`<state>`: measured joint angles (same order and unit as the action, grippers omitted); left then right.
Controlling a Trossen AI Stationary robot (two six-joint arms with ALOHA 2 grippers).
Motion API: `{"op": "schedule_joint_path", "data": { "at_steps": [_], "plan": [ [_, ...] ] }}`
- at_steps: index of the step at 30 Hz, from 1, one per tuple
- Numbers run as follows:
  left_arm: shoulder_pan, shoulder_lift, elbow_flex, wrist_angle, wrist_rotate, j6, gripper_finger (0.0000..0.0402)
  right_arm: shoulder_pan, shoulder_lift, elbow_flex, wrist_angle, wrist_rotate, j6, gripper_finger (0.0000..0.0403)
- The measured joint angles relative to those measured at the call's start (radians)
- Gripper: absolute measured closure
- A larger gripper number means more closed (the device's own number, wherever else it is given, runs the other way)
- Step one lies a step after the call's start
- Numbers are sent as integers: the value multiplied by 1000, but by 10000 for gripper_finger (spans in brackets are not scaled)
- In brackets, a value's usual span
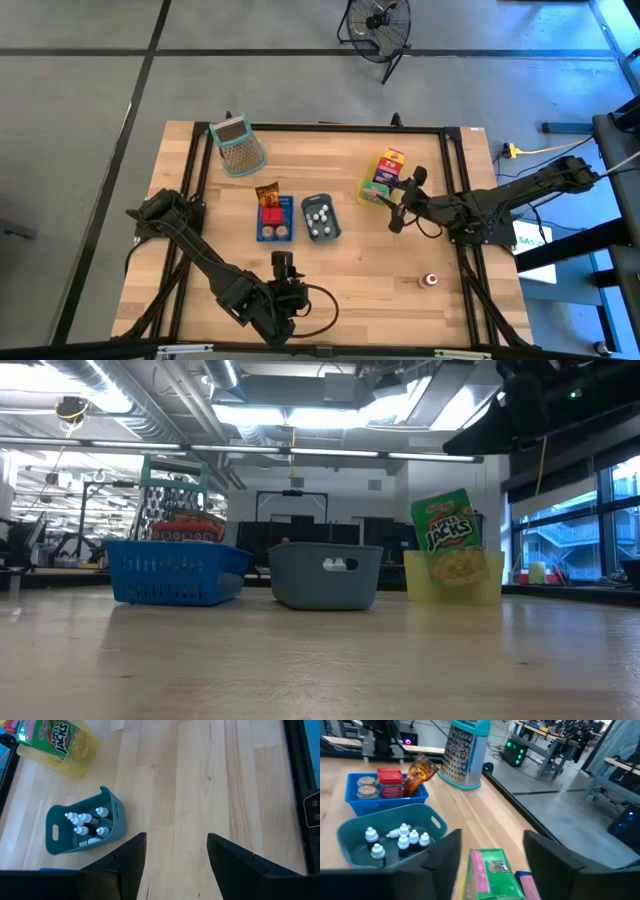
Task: Pick & Place Kitchen Items
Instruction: Put the green cereal box into the yellow bin
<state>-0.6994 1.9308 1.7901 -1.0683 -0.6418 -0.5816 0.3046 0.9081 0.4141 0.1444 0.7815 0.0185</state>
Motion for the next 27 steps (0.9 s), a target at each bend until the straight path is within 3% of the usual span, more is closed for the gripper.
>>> {"op": "schedule_joint_path", "data": {
  "at_steps": [7,9,27],
  "plan": [
    [0,0,0,1,0,-10,198,-10,0,0,-7,2,3,365],
    [0,0,0,0,0,-11,200,-10,0,0,-7,-6,-12,392],
    [-2,0,0,3,-11,-44,203,-114,0,0,-158,-157,145,402]
  ]
}}
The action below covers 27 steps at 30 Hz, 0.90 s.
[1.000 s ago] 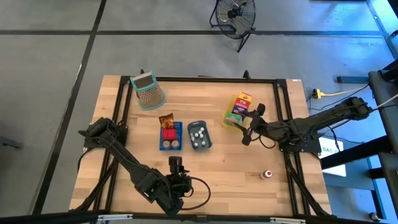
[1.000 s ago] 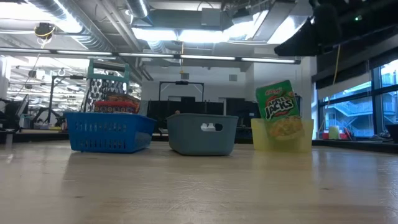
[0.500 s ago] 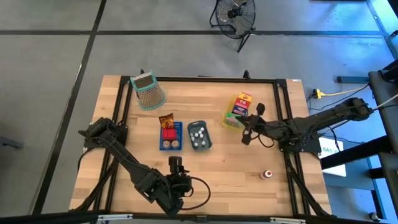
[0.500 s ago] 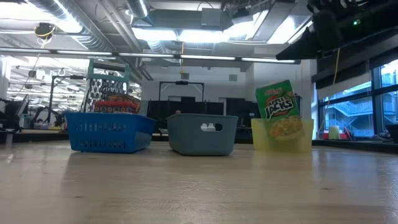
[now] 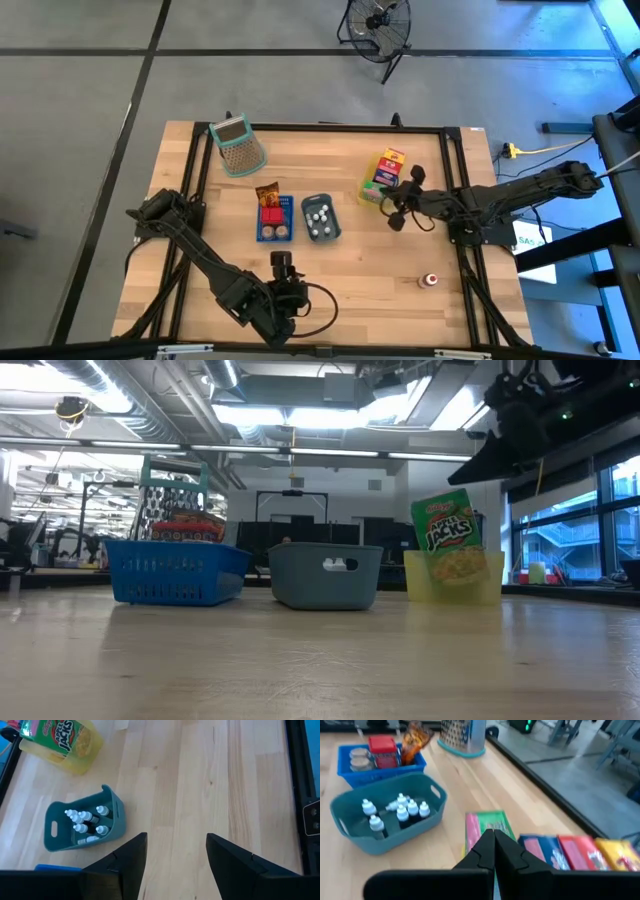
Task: Pick & Place Kitchen Items
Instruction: Put the green cereal box into the yellow bin
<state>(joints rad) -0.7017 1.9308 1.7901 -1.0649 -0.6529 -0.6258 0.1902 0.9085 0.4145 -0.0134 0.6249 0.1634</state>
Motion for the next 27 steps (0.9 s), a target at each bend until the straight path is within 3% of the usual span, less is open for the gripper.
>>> {"op": "schedule_joint_path", "data": {
  "at_steps": [18,27],
  "plan": [
    [-14,0,0,0,-2,-34,203,1,7,3,-189,-46,191,403],
    [-19,0,0,0,-8,-44,205,1,31,3,-181,-46,202,403]
  ]
}}
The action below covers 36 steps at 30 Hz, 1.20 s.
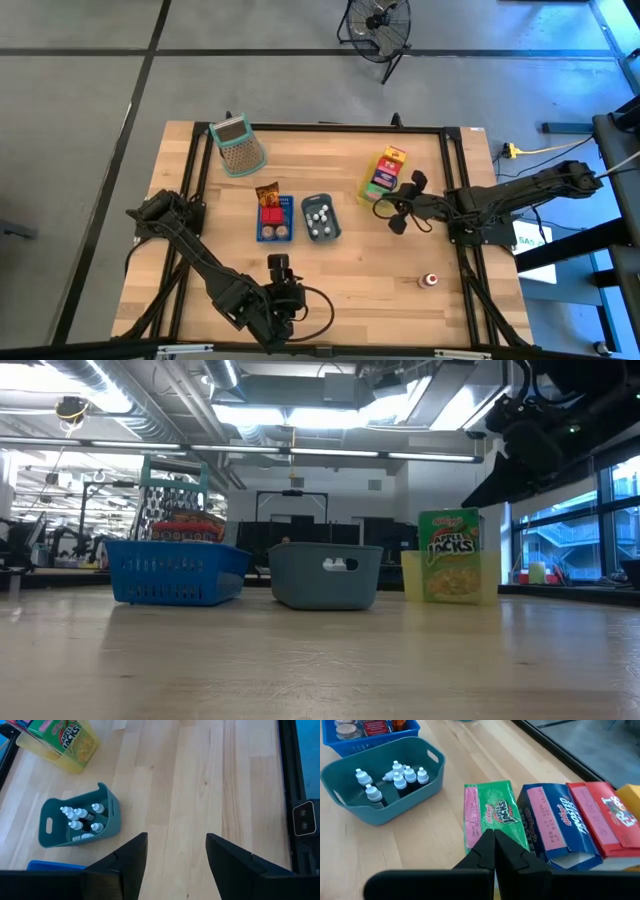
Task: Pick & Place Kitchen Items
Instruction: Put the green cereal box into the yellow bin, then put the red food coloring bottle into the gray bin
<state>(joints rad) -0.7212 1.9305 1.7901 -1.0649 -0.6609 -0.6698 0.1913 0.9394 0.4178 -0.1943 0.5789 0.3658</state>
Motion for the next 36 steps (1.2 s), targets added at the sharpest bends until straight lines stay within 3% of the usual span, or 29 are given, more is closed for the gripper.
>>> {"op": "schedule_joint_path", "data": {
  "at_steps": [12,21,29,36],
  "plan": [
    [-3,0,0,0,1,1,208,34,-2,5,49,21,-69,369],
    [-3,0,0,0,2,10,208,55,-4,159,-129,21,-115,364],
    [-4,0,0,0,12,10,208,132,-5,457,-402,-181,-90,363],
    [-7,0,0,0,12,10,208,199,-5,544,-554,-345,49,363]
  ]
}}
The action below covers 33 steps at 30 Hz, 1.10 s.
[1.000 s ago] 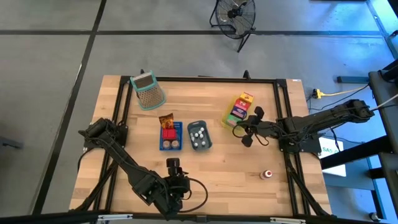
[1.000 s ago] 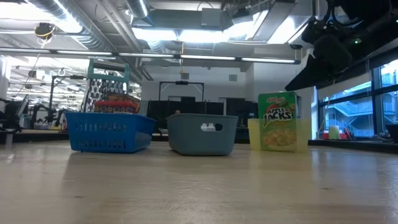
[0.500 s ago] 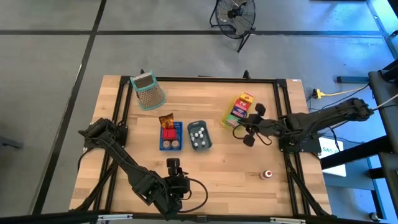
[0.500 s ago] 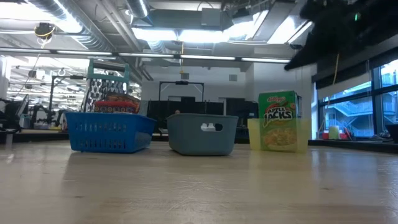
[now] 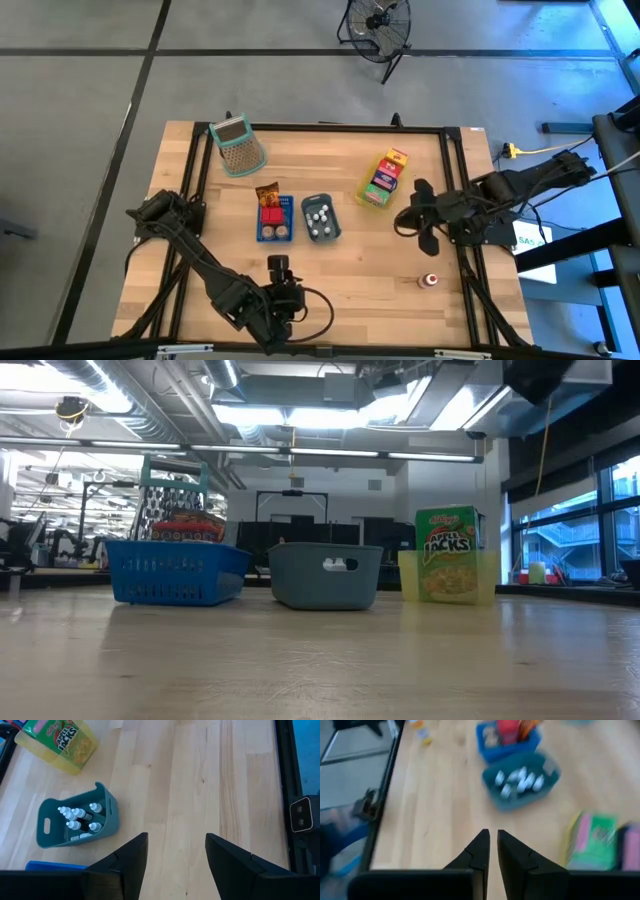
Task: Pick & Place Kitchen Items
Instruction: Put the red food coloring bottle into the gray bin
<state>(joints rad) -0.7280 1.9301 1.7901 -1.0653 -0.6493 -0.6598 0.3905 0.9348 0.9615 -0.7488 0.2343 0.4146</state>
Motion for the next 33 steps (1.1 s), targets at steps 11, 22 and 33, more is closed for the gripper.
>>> {"op": "schedule_joint_path", "data": {
  "at_steps": [11,22,33],
  "plan": [
    [-18,0,0,0,-4,1,208,56,48,0,-34,-136,176,363],
    [-9,0,0,2,14,-114,208,56,191,0,111,-304,98,363],
    [35,0,0,57,34,-139,208,94,300,0,323,-454,-36,337]
  ]
}}
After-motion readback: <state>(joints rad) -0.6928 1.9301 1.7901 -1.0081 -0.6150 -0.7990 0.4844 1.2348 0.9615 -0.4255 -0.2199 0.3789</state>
